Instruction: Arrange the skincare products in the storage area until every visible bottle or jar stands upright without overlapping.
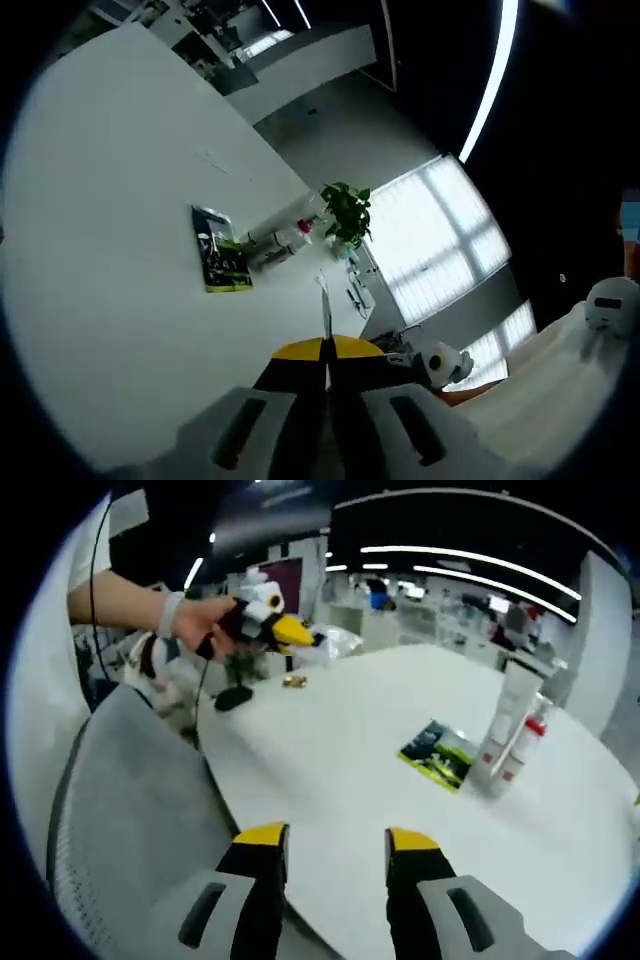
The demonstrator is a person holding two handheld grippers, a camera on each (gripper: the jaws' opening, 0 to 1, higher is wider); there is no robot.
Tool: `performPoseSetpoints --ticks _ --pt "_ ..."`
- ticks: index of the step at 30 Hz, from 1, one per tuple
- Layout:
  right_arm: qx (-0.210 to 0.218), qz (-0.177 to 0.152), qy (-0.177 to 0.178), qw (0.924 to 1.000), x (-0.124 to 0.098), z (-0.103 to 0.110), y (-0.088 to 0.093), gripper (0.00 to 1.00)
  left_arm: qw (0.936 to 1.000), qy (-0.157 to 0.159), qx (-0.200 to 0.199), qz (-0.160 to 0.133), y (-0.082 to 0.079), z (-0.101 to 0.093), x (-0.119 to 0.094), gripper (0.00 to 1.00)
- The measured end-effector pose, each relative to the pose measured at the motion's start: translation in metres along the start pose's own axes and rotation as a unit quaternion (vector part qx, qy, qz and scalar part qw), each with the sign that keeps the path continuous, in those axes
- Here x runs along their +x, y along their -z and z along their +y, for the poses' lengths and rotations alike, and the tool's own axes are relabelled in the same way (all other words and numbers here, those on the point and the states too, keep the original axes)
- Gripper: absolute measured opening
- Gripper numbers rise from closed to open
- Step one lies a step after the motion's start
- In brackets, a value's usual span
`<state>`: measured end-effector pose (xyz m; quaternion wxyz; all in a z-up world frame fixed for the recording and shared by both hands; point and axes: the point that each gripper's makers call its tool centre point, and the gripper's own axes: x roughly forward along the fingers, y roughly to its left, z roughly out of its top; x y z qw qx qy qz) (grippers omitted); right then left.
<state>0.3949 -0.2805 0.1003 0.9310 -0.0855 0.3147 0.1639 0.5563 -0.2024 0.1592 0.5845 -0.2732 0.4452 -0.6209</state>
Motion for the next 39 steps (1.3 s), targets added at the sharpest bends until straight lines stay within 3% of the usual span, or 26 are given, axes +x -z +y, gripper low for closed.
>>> performPoseSetpoints --ticks 8,18,29,35,39 --pt "-0.031 0.013 -0.01 0.9994 0.005 0.007 0.003 0.4 0.9997 -0.013 -0.023 0.001 -0.029 0.023 0.019 0.0" --pt "-0.042 0.023 -0.007 0.9988 0.006 0.006 0.007 0.37 0.9978 -0.043 -0.042 0.027 -0.045 0.062 0.049 0.0" --pt "-0.042 0.029 -0.005 0.9987 0.006 0.005 0.009 0.35 0.9914 -0.098 -0.056 0.066 -0.07 0.114 0.078 0.0" --pt "-0.046 0.034 -0.006 0.9983 0.007 0.006 0.011 0.34 0.9877 -0.121 -0.052 0.084 -0.075 0.133 0.092 0.0" --pt "-0.046 0.035 -0.01 0.9983 0.007 0.007 0.011 0.33 0.9826 -0.143 -0.035 0.113 -0.079 0.148 0.102 0.0"
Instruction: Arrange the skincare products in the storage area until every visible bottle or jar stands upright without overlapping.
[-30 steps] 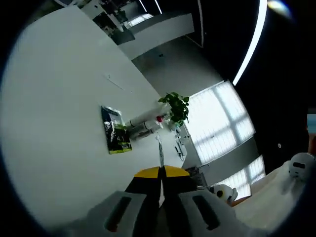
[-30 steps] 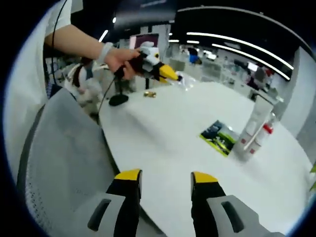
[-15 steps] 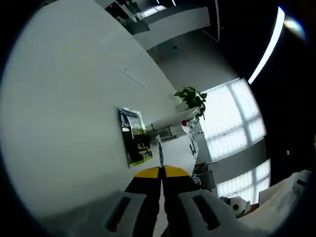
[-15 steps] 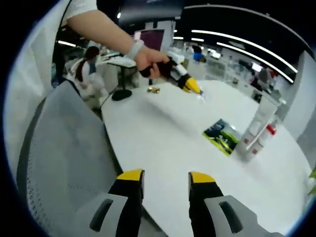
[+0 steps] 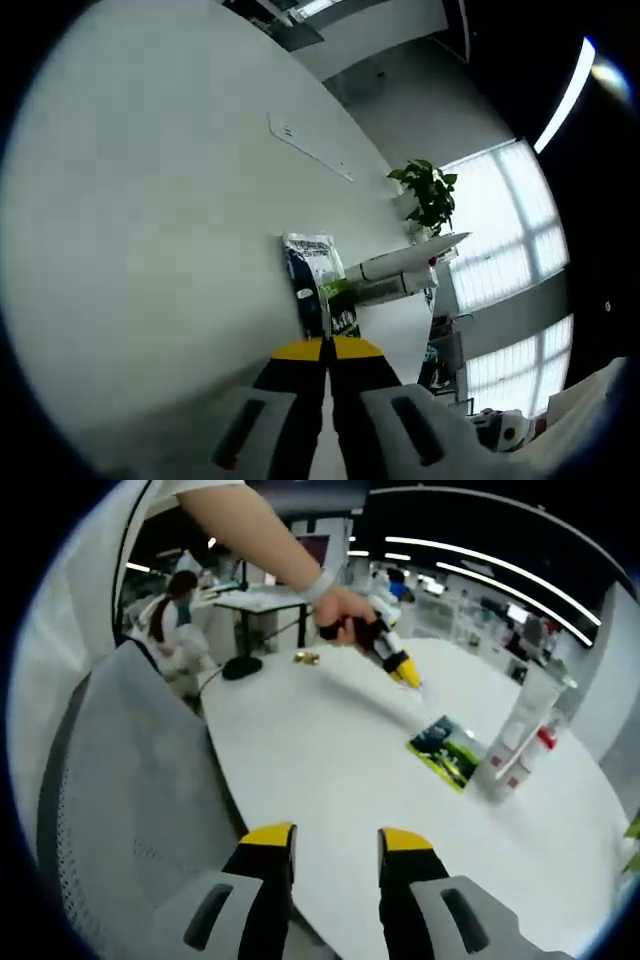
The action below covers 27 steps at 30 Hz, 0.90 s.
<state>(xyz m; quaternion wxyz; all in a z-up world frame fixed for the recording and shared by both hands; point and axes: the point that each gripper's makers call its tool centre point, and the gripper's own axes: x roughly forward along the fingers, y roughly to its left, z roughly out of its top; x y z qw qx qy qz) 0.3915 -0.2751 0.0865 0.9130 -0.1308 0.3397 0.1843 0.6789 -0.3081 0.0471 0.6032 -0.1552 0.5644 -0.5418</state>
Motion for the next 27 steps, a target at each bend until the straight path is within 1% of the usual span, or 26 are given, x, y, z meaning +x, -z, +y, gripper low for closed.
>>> performPoseSetpoints --ticks 5,6,7,8,9,10,12,14,20,22,25,27 --pt "0.005 0.007 0.002 1.0 0.001 -0.002 0.003 0.33 0.9999 -0.012 0.001 0.011 -0.015 0.009 0.012 0.0" --pt "0.006 0.009 0.002 0.9999 0.001 -0.002 0.004 0.33 0.9998 -0.015 -0.004 0.011 -0.018 0.012 0.014 0.0" --pt "0.008 0.01 0.002 0.9999 0.001 -0.003 0.004 0.33 0.9998 -0.014 -0.012 0.006 -0.021 0.013 0.016 0.0" --pt "0.009 0.01 0.002 0.9999 0.001 -0.003 0.004 0.32 0.9993 -0.018 -0.032 -0.007 -0.027 0.017 0.018 0.0" --pt "0.007 0.009 0.002 0.9999 0.001 -0.003 0.003 0.31 0.9992 -0.02 -0.035 -0.006 -0.028 0.019 0.019 0.0" --pt "0.005 0.006 0.001 1.0 0.0 -0.002 0.002 0.3 0.9993 -0.025 -0.029 0.003 -0.026 0.022 0.021 0.0" --pt "0.004 0.006 -0.002 1.0 0.001 -0.001 0.002 0.29 0.9986 -0.043 -0.019 0.022 -0.021 0.03 0.022 0.0" --pt "0.003 0.009 -0.002 1.0 0.002 -0.001 0.003 0.3 0.9983 -0.047 -0.011 0.033 -0.018 0.033 0.024 0.0" --pt "0.009 0.013 -0.003 0.9999 0.002 -0.001 0.005 0.29 0.9976 -0.063 -0.019 0.023 -0.029 0.043 0.021 0.0" --pt "0.009 0.013 -0.003 0.9999 0.002 -0.001 0.005 0.29 0.9964 -0.078 -0.015 0.029 -0.03 0.047 0.02 0.0" --pt "0.01 0.013 -0.003 0.9999 0.002 -0.001 0.005 0.29 0.9944 -0.093 0.005 0.049 -0.03 0.049 0.021 0.0" --pt "0.01 0.016 -0.005 0.9998 0.002 0.0 0.006 0.29 0.9939 -0.098 0.004 0.05 -0.032 0.049 0.021 0.0"
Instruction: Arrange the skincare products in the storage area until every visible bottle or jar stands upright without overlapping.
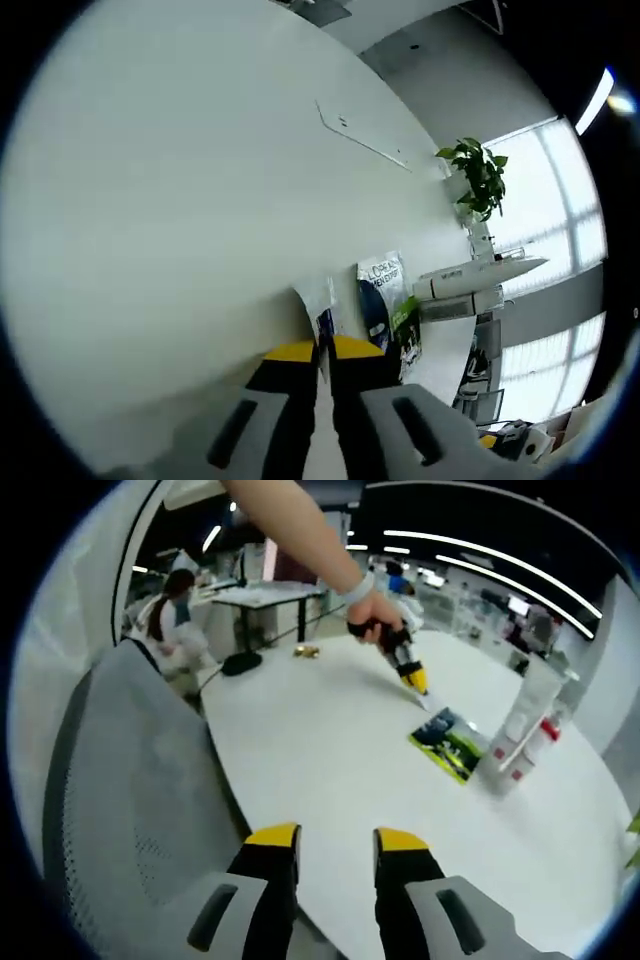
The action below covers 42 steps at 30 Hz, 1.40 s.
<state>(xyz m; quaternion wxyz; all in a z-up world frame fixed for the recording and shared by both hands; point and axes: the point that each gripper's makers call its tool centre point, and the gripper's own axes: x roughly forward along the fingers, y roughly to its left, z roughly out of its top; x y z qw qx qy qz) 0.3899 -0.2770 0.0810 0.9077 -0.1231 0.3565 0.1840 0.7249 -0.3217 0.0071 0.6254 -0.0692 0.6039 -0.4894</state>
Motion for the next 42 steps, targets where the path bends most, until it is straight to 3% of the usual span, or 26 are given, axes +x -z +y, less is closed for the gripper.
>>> performPoseSetpoints --ticks 5,8,17,19,26,30,33,36,38,40,42 --pt "-0.003 -0.001 0.002 1.0 0.0 -0.001 0.0 0.29 0.9998 -0.018 -0.001 0.007 0.001 0.004 0.0 0.01" --pt "0.0 -0.003 0.003 1.0 -0.001 -0.002 -0.001 0.29 0.9995 -0.021 -0.024 0.008 0.004 0.005 -0.002 0.01" --pt "-0.01 -0.005 0.004 0.9999 -0.002 -0.001 -0.002 0.27 0.9989 -0.043 0.001 0.019 0.007 0.013 -0.009 0.06" --pt "-0.011 -0.005 0.005 0.9999 -0.002 -0.001 -0.002 0.27 0.9986 -0.047 0.01 0.024 0.009 0.015 -0.009 0.11" --pt "-0.01 -0.007 0.007 0.9999 -0.002 -0.002 -0.003 0.26 0.9956 -0.073 0.045 0.037 0.009 0.015 -0.015 0.17" --pt "-0.009 -0.007 0.008 0.9999 -0.002 -0.003 -0.003 0.26 0.9905 -0.097 0.084 0.049 0.009 0.023 -0.031 0.24" --pt "-0.01 -0.007 0.01 0.9999 -0.003 -0.003 -0.003 0.26 0.9821 -0.127 0.13 0.05 0.005 0.037 -0.053 0.27" --pt "-0.013 -0.009 0.011 0.9998 -0.003 -0.003 -0.004 0.26 0.9669 -0.164 0.185 0.063 0.009 0.059 -0.08 0.35" --pt "-0.016 -0.011 0.011 0.9998 -0.003 -0.003 -0.005 0.26 0.9436 -0.205 0.237 0.107 0.026 0.083 -0.107 0.39" --pt "-0.019 -0.011 0.011 0.9997 -0.004 -0.002 -0.006 0.26 0.9227 -0.241 0.27 0.133 0.037 0.103 -0.128 0.42" --pt "-0.022 -0.012 0.011 0.9996 -0.003 -0.001 -0.006 0.27 0.9132 -0.258 0.286 0.135 0.05 0.12 -0.145 0.45"
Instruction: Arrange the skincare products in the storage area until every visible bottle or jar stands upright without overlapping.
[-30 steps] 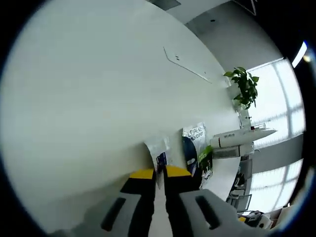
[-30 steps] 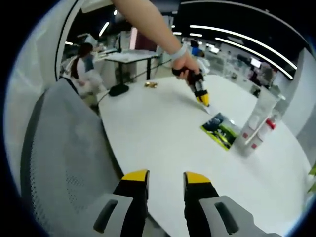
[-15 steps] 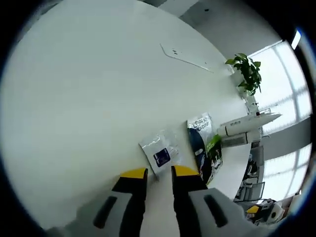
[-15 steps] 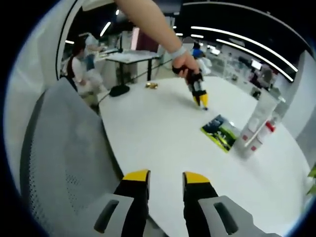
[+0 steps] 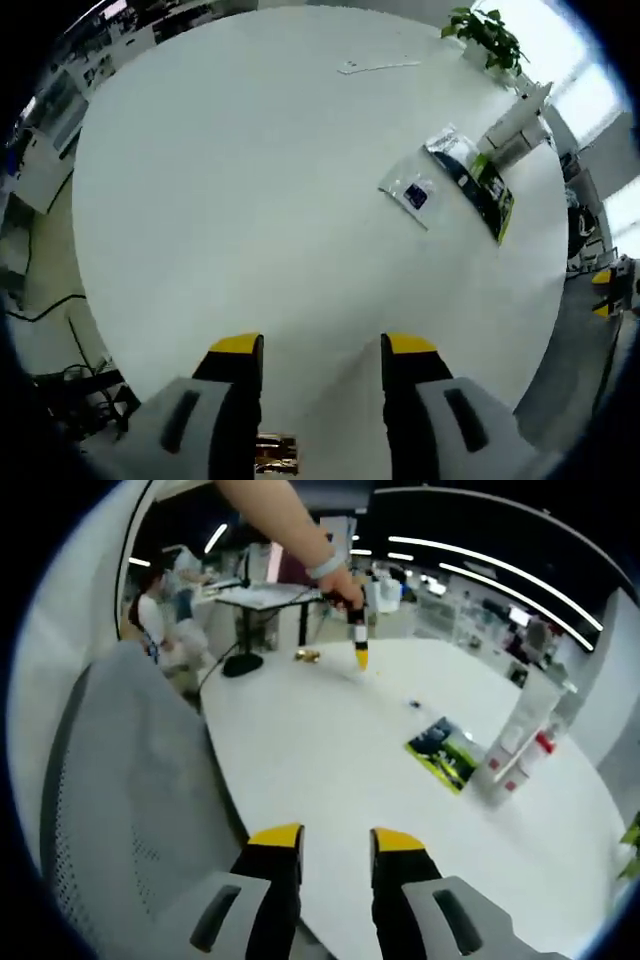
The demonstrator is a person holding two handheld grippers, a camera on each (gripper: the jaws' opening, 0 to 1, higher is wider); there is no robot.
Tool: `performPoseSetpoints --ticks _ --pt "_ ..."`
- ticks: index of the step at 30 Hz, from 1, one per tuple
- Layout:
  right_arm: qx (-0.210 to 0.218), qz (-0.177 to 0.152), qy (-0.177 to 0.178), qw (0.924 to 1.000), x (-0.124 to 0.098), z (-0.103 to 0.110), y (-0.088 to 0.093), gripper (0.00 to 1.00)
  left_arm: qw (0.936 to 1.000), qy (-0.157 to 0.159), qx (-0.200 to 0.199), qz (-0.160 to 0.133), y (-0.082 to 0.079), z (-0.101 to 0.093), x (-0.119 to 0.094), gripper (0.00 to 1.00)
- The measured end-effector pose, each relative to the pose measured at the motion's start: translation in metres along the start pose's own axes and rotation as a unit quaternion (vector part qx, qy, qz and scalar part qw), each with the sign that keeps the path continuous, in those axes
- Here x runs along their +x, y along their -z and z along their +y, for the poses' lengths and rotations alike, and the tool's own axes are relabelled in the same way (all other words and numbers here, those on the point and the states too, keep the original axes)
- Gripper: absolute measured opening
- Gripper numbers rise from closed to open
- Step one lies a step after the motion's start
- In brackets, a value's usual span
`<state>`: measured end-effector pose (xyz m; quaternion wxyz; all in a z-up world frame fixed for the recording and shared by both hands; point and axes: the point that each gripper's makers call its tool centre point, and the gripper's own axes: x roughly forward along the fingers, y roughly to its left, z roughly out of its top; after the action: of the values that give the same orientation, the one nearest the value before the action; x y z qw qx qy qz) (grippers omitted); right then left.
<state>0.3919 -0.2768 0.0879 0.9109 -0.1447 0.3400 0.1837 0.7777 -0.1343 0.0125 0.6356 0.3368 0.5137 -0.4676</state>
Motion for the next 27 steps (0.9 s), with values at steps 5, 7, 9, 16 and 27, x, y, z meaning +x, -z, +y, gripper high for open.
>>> performPoseSetpoints --ticks 5,7,9,16,27 --pt "-0.008 0.006 0.003 0.9999 0.0 0.0 0.003 0.28 0.9993 -0.035 0.002 0.011 0.051 0.027 -0.006 0.63" --pt "-0.008 0.007 0.007 0.9999 0.0 -0.001 0.003 0.28 0.999 -0.04 0.001 0.019 0.069 0.03 -0.008 0.67" --pt "-0.006 0.009 0.009 0.9999 0.0 -0.002 0.003 0.28 0.9989 -0.042 -0.001 0.021 0.079 0.032 -0.009 0.67" --pt "-0.011 0.021 0.008 0.9997 0.002 -0.001 0.008 0.28 0.999 -0.041 0.017 0.011 0.099 0.034 -0.003 0.6" --pt "-0.017 0.039 0.02 0.9989 0.002 -0.006 0.015 0.27 0.9977 -0.025 0.012 -0.061 0.093 0.006 -0.006 0.31"
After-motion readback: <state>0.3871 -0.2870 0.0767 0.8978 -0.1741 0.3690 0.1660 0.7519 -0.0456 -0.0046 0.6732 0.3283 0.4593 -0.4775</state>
